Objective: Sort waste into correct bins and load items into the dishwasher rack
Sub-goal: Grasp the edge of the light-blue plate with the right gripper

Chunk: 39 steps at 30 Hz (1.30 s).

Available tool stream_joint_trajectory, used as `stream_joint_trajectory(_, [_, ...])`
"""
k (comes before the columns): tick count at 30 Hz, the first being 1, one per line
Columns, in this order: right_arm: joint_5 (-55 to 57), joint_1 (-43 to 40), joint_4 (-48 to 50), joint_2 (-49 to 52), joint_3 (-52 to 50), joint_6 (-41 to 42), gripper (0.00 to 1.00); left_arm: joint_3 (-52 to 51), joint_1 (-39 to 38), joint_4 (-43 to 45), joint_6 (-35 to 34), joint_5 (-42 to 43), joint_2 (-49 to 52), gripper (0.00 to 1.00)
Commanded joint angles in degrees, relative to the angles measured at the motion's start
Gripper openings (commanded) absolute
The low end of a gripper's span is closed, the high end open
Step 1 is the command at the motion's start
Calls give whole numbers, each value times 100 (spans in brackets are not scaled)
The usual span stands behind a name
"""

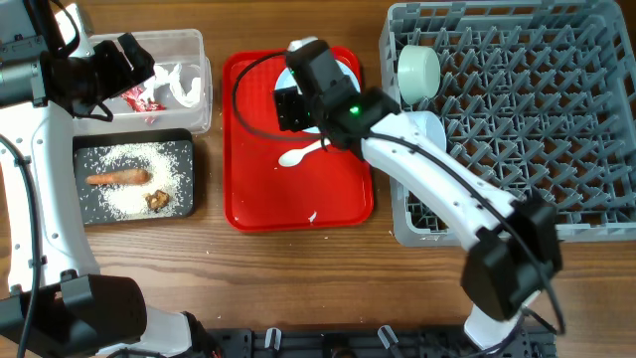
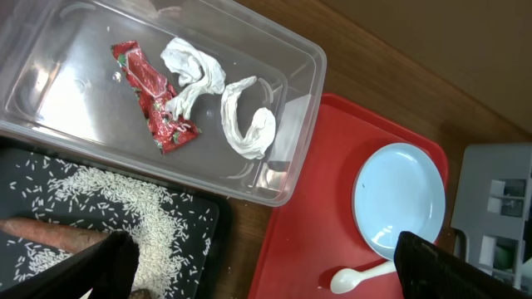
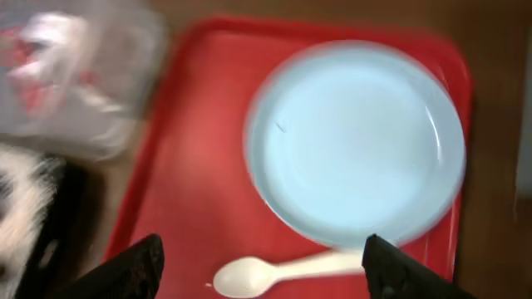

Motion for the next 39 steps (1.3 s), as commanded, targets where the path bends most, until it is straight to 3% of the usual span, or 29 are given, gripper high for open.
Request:
stream_joint_trajectory(1, [789,-136,-107,601,-7,1919,77,28,22,13,-52,7,28,100])
stream_joint_trajectory(9, [358,-704,-142,1093,-7,2142,66,28,22,13,-52,7,28,100])
stream_joint_trajectory(17, [162,-852,-63,1471,-13,2142,48,28,22,13,-55,7,28,100])
stream_joint_trajectory(31, [-2,-852,4,1803,-17,2291,36,28,22,13,-55,7,28,100])
stream_joint_trajectory(36, [-4,-852,63,1919,-17,2337,26,28,22,15,-52,7,28,100])
stream_joint_trajectory(39, [-35,-852,87,2004,-17,2439,13,28,22,15,-52,7,28,100])
